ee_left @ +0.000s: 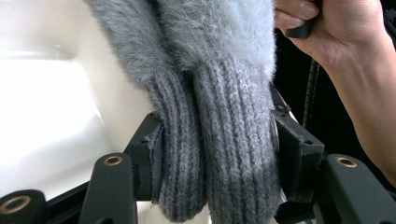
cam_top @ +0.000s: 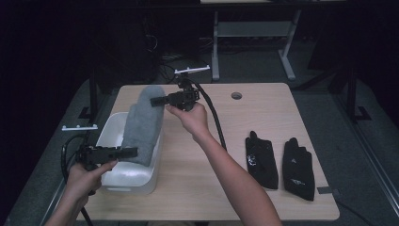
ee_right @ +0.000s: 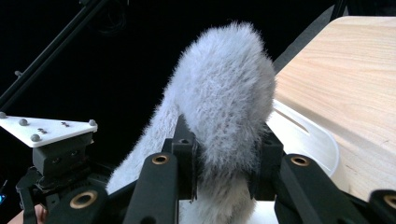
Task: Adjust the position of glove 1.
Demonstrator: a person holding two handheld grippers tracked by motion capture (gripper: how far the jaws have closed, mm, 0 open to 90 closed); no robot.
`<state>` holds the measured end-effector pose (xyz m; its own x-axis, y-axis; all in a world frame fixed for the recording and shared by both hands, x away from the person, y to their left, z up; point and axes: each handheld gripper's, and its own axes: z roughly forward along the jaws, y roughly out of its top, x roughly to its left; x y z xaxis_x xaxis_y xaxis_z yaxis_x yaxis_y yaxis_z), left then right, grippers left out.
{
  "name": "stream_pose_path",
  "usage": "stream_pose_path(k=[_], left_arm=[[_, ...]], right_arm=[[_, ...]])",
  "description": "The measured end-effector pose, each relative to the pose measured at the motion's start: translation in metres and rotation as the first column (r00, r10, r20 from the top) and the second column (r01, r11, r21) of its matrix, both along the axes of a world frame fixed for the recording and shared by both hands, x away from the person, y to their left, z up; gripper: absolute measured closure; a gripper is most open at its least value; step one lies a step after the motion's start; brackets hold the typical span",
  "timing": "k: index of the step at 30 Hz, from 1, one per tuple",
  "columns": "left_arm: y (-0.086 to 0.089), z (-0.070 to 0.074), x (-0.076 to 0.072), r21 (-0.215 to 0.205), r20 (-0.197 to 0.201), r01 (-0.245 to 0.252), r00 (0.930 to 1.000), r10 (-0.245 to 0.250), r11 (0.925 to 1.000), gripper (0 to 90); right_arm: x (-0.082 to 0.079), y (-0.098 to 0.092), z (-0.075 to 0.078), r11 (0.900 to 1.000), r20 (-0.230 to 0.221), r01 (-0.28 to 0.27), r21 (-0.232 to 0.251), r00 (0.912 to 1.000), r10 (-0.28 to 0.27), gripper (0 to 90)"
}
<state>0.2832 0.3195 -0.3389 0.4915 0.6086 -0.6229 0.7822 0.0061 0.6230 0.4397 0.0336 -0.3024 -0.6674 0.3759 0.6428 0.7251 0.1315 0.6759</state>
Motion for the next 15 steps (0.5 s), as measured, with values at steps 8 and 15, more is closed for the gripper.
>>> stream_pose_path(k=[8,15], left_arm=[[0.012,-0.006,-0.003,0.006,-0.013,-0.024,0.9996,0.024,0.9997,42.6],[0.022,-0.014,-0.005,0.009,-0.024,-0.039,0.9989,0.039,0.9992,42.6]], right_arm=[[0.003,0.015,-0.007,1.0,-0.011,-0.019,-0.005,0.9998,0.019,68.6],[0.005,0.03,-0.017,0.999,-0.018,-0.034,-0.008,0.9993,0.034,68.6]])
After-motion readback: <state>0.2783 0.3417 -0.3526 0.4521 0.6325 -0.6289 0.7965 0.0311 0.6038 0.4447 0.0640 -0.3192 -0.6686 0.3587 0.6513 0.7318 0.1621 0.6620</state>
